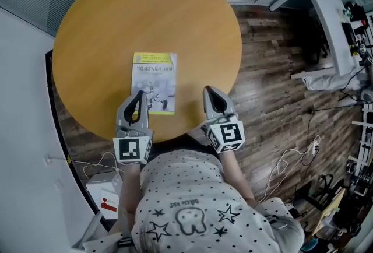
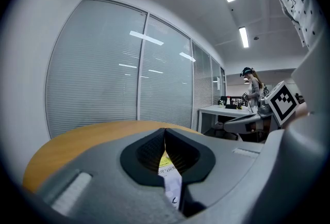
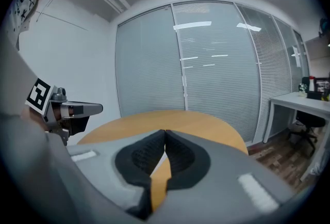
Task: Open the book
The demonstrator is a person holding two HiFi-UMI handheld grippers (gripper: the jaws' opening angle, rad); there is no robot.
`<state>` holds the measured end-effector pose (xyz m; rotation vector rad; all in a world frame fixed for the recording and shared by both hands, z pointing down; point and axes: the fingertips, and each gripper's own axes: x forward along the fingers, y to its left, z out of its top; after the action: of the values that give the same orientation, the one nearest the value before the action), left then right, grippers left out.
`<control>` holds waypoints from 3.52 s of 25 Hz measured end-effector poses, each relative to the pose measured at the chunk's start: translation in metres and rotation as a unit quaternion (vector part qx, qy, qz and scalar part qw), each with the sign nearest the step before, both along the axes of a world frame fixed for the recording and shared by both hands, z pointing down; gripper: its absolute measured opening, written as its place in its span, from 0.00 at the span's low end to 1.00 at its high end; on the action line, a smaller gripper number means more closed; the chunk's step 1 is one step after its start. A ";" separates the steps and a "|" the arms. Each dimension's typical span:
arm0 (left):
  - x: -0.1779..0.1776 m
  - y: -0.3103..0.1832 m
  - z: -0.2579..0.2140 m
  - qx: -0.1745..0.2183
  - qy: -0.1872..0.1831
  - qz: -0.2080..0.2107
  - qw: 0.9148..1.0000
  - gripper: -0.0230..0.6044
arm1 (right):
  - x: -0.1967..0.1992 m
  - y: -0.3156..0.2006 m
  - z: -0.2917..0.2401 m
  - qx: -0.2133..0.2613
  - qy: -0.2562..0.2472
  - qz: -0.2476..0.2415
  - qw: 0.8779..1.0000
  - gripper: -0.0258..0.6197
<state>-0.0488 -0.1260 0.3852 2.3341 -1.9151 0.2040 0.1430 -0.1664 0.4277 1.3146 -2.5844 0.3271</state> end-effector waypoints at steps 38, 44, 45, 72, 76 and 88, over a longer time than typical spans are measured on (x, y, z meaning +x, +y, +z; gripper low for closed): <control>-0.006 0.001 0.045 -0.066 0.006 0.073 0.995 0.05 | -0.010 0.022 0.019 -0.038 -0.003 0.050 0.998 0.04; 0.014 0.003 0.064 -0.076 -0.040 0.137 0.987 0.06 | -0.015 0.028 0.028 -0.049 0.001 0.050 0.998 0.05; 0.022 0.006 0.069 -0.083 -0.058 0.160 0.982 0.06 | -0.015 0.029 0.030 -0.051 0.002 0.050 0.997 0.04; 0.094 0.061 0.216 -0.179 -0.303 0.379 0.856 0.39 | -0.012 0.066 0.068 -0.104 0.003 0.085 0.991 0.05; 0.094 0.062 0.220 -0.182 -0.296 0.377 0.858 0.34 | -0.014 0.070 0.071 -0.107 0.005 0.089 0.990 0.05; 0.079 0.056 0.186 -0.174 -0.223 0.324 0.903 0.12 | -0.017 0.071 0.064 -0.099 0.002 0.099 0.990 0.05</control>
<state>0.0304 -0.0703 0.5709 2.7086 -0.9963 1.1182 0.1258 -0.0959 0.4914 1.4960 -2.3490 0.5986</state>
